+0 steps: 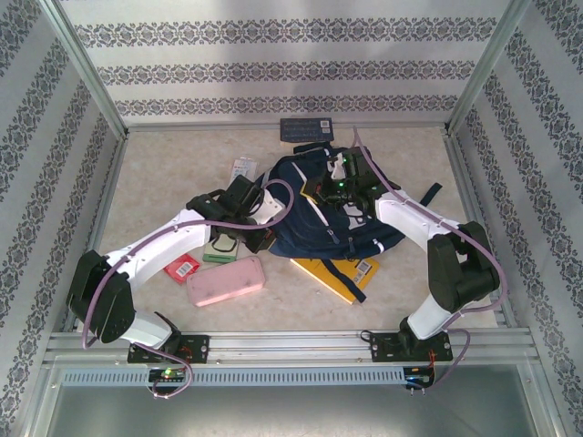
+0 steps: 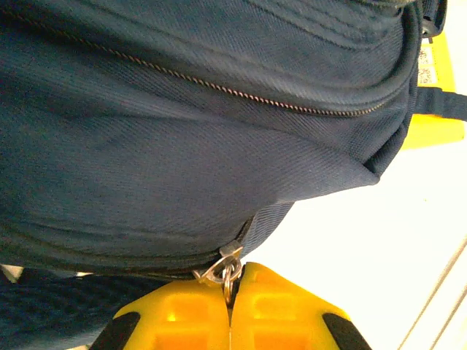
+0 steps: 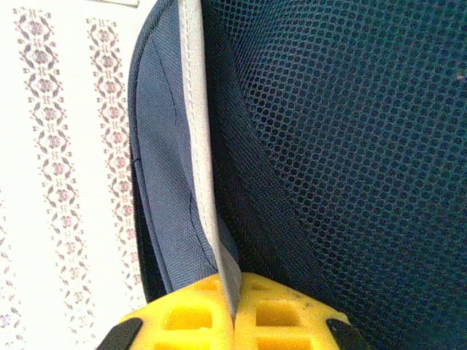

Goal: Pack the student bag

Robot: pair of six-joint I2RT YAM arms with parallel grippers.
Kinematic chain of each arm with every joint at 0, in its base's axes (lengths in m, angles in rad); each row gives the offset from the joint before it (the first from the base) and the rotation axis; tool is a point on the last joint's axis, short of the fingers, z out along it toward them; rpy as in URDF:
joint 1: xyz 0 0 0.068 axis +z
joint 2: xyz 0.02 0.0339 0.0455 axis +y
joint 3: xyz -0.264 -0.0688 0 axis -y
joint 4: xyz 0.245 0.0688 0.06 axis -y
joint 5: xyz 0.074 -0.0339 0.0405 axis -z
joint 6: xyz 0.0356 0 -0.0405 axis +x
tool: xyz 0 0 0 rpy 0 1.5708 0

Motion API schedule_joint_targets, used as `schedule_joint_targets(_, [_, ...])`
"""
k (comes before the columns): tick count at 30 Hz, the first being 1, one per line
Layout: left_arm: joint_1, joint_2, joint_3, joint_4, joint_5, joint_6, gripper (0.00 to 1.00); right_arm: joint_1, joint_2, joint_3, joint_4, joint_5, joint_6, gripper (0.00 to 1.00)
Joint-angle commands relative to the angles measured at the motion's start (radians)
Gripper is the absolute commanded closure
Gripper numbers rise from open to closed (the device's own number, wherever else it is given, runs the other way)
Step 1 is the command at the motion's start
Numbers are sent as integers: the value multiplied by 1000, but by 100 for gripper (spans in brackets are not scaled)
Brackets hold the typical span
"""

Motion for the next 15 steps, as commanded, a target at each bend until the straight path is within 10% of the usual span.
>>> schedule_joint_targets(1, [-46, 4, 5, 37, 84, -47, 96, 3, -42, 15, 183, 122, 101, 100])
schedule_joint_targets(15, [-161, 54, 17, 128, 26, -96, 94, 17, -21, 11, 252, 222, 243, 100])
